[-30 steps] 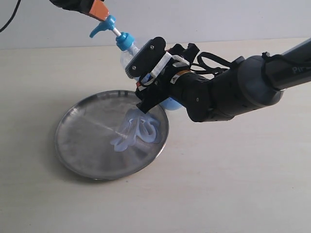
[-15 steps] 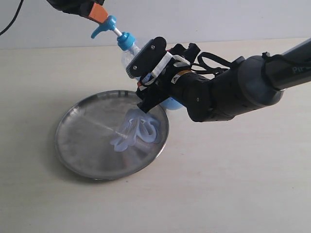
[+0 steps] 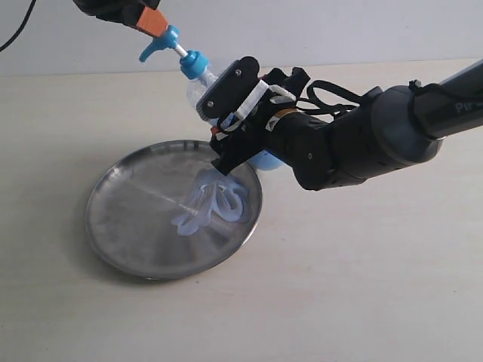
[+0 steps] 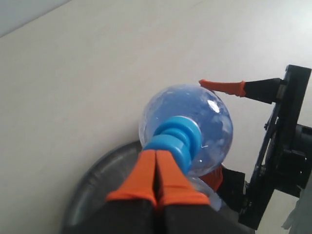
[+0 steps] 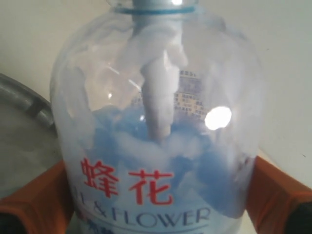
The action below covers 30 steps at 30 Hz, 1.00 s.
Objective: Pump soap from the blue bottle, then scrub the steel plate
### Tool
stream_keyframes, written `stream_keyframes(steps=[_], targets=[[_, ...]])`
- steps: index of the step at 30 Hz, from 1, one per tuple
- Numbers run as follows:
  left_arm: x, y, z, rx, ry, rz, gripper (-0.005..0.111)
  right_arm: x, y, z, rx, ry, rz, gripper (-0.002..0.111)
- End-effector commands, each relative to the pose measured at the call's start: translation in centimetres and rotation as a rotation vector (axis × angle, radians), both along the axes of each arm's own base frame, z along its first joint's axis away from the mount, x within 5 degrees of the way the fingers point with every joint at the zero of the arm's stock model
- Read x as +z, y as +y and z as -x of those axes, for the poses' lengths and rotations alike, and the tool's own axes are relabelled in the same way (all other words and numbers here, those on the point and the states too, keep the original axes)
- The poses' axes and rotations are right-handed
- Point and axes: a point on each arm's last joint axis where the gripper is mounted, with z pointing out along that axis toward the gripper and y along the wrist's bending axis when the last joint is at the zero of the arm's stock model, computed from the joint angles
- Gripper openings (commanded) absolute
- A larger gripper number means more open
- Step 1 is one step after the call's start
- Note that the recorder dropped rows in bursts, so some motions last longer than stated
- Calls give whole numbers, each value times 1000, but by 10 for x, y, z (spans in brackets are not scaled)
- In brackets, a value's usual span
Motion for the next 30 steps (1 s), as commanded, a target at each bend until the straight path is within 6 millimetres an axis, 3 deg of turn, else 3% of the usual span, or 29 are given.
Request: stream_keyframes(steps=[1,30], targets=[[-7,-9,8,-66,80,7,0,-1,3,3,24,-9,-24,0],[-14,-24,15,-138,102,-8,0,-2,5,6,43,-21,-72,0]])
